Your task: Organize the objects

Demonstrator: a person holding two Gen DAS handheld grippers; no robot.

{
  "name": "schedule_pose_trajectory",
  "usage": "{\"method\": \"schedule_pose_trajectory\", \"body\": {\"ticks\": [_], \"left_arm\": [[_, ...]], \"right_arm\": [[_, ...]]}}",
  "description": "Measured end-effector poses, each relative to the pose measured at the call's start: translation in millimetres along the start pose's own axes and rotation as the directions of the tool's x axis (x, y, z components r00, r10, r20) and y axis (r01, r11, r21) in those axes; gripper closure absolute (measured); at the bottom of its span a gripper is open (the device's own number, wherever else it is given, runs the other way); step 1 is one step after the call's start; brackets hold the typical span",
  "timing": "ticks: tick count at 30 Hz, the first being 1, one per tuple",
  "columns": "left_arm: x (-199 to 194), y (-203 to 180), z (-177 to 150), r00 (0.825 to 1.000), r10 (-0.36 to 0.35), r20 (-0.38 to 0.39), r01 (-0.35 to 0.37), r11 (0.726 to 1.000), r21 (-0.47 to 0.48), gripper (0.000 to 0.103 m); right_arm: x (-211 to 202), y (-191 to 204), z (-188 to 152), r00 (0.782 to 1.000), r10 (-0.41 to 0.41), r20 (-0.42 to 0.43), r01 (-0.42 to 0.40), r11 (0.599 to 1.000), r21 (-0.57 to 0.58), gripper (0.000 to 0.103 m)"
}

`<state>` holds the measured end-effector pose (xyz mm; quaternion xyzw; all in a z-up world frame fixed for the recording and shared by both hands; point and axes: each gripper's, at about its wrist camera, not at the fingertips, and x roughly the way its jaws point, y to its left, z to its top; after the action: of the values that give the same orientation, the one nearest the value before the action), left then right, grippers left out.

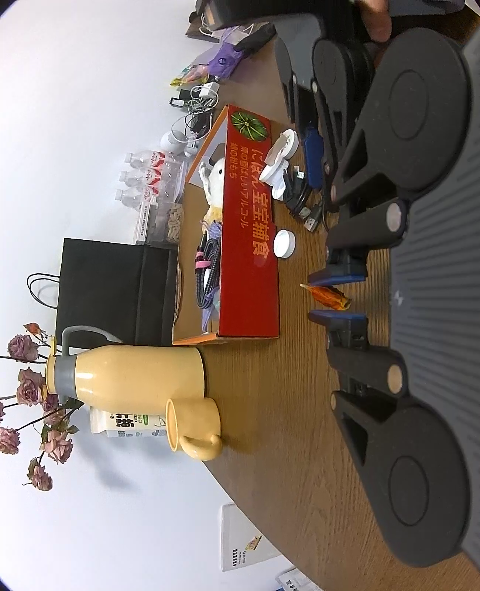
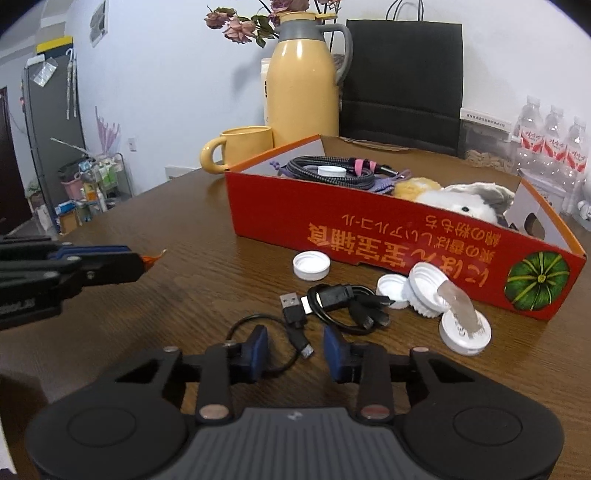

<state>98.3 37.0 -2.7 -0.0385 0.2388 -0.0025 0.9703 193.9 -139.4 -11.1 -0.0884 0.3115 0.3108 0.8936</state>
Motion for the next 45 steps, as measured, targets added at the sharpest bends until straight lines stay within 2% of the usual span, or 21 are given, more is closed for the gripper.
{"method": "schedule_pose_trajectory", "body": {"ticks": [3, 6, 10, 21, 30, 37, 45], "left_arm": [[0, 2, -1, 1.000, -0.005, 0.001, 0.005, 1.000, -0.006, 0.089], [0, 5, -1, 1.000, -0.006, 0.001, 0.006, 1.000, -0.013, 0.089], [-2, 7, 0, 1.000, -0.007, 0.010, 0.007, 1.000, -0.020, 0.089], [-3, -3, 20, 0.998, -0.023, 0.063, 0.024, 1.000, -0.003, 0.089], [10, -22, 75, 0.984, -0.068, 0.167, 0.064, 0.998, 0.024, 0.088], [47, -37, 115, 0.975, -0.082, 0.205, 0.082, 0.997, 0.008, 0.088], [109, -46, 139, 0.982, -0.060, 0.177, 0.062, 0.998, -0.011, 0.088]], "right_arm": [[4, 2, 3, 1.000, -0.010, -0.003, 0.010, 1.000, -0.002, 0.077], [5, 4, 2, 1.000, -0.004, 0.004, 0.004, 1.000, -0.020, 0.094], [0, 14, -2, 1.000, -0.013, 0.020, 0.015, 0.997, -0.070, 0.096], [-34, 13, 7, 0.987, -0.002, 0.159, 0.015, 0.997, -0.078, 0.096], [-56, -13, 49, 0.954, -0.058, 0.296, 0.074, 0.996, -0.041, 0.096], [-49, -44, 87, 0.926, -0.123, 0.357, 0.132, 0.991, 0.001, 0.096], [-13, -83, 113, 0.912, -0.199, 0.358, 0.190, 0.980, 0.059, 0.096]]}}
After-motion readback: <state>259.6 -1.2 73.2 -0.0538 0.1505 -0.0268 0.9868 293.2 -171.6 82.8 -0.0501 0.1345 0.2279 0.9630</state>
